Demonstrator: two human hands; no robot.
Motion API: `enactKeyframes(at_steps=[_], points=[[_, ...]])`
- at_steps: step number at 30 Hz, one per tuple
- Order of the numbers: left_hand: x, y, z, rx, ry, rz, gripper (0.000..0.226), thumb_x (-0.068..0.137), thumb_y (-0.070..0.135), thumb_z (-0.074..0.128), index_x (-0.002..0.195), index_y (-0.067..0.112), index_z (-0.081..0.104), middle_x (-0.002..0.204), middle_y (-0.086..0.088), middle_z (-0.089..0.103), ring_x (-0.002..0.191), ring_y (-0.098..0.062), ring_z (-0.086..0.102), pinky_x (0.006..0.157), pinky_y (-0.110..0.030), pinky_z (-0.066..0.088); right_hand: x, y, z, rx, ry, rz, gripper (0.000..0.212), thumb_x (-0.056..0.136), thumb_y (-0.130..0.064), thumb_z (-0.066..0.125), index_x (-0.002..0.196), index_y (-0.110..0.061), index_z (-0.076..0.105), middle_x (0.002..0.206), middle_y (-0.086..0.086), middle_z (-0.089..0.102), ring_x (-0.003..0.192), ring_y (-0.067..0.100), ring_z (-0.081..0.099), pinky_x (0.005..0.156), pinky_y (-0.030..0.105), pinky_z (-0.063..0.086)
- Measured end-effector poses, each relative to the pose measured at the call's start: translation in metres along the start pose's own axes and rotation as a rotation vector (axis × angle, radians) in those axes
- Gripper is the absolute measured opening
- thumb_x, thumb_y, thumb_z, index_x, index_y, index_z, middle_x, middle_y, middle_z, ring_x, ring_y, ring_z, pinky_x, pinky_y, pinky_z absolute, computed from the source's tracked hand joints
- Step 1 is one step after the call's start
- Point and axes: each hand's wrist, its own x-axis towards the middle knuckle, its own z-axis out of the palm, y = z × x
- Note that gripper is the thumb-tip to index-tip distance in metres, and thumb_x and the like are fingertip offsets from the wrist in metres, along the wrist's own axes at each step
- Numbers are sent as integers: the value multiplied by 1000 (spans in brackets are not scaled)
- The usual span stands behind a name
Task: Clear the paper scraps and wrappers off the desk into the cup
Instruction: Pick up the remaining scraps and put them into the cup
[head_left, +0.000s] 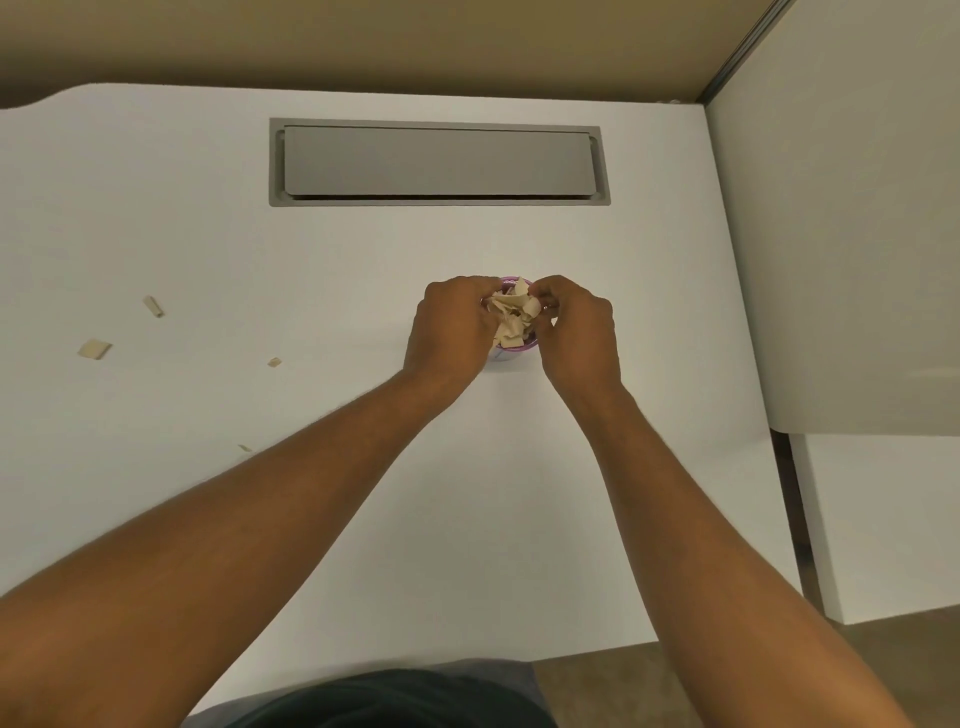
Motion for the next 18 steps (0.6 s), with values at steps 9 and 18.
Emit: enactKeyframes(at_steps=[9,18], points=[[10,-22,-1,80,-16,138,33,93,22,74,126,19,74,119,3,62,95,-11,55,80,-24,46,-4,3,-10,-52,-51,-90,38,90,-11,65,127,-13,69,125,6,65,111,24,63,98,37,53],[11,-31,4,323,-113,268,27,100,28,66,124,19,74,110,-4,64,108,-26,54,87,-37,53,1,0,7,-165,-203,-164,37,92,-9,68,129,-9,68,123,12,64,111,30,64,95,37,54]])
